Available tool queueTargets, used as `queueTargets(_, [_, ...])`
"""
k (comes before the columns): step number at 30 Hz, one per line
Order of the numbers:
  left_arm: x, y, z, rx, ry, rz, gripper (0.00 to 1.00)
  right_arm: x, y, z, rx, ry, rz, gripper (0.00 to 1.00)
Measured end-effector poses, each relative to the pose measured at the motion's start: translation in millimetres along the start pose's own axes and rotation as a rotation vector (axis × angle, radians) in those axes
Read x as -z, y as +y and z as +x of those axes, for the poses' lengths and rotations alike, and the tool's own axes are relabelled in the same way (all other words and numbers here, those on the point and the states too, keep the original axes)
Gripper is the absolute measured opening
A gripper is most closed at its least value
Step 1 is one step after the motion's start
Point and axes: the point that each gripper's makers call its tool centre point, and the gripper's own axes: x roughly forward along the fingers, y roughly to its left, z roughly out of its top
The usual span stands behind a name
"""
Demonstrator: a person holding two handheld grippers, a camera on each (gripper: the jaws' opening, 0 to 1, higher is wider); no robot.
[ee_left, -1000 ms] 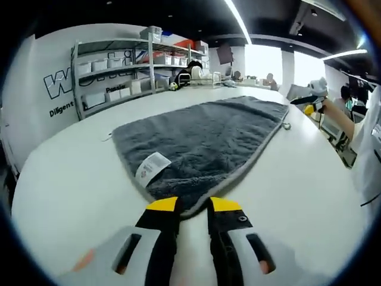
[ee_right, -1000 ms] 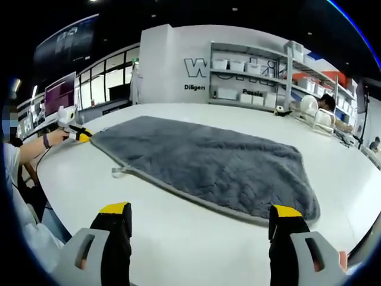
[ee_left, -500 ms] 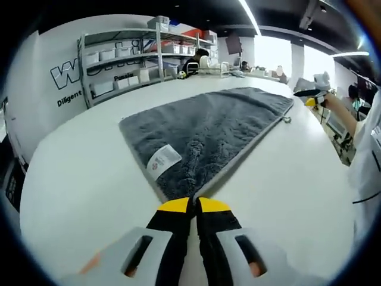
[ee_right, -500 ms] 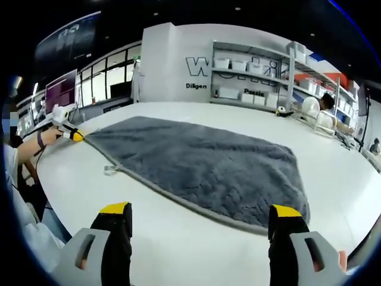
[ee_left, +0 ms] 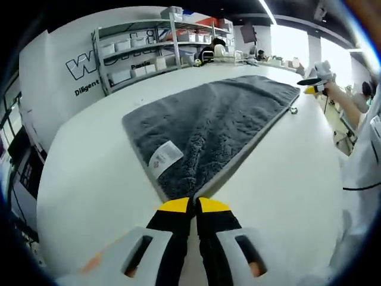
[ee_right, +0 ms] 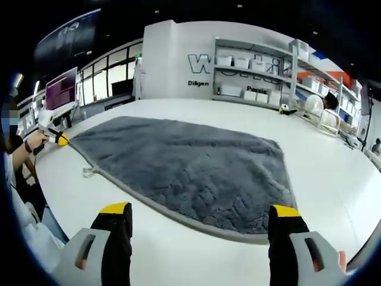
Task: Open the folded towel by lifting each exposed corner and separating the folded layers until the towel lies flat within the target outline without major curled edges
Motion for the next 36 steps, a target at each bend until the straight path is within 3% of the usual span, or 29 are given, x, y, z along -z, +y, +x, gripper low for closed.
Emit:
queueTargets(13, [41.9, -34.1, -56, 0.013, 0.09, -0.099, 0.03, -6.7, 8, 10, -0.018, 0.006, -0.021, 0.97])
queueTargets(21, [56.0, -49.2, -75, 0.025, 0.103, -0.13, 0.04, -16.7, 14, 17, -0.04, 0.0, -0.043, 0.97])
queueTargets(26, [54.0, -51.0, -75, 0.047, 0.049, -0.151, 0.08, -20.6, 18, 20, -0.054, -0.004, -0.049, 0.97])
queueTargets(32, [48.8, -56.4, -79, 0.078, -0.055, -0.209, 0.23, -20.1, 17, 19, -0.055, 0.005, -0.059, 0.97])
queueTargets(36, [49.7, -57.2, -83, 0.059, -0.122, -0.264, 0.32, -21.0, 13, 19, -0.05, 0.013, -0.057, 0.97])
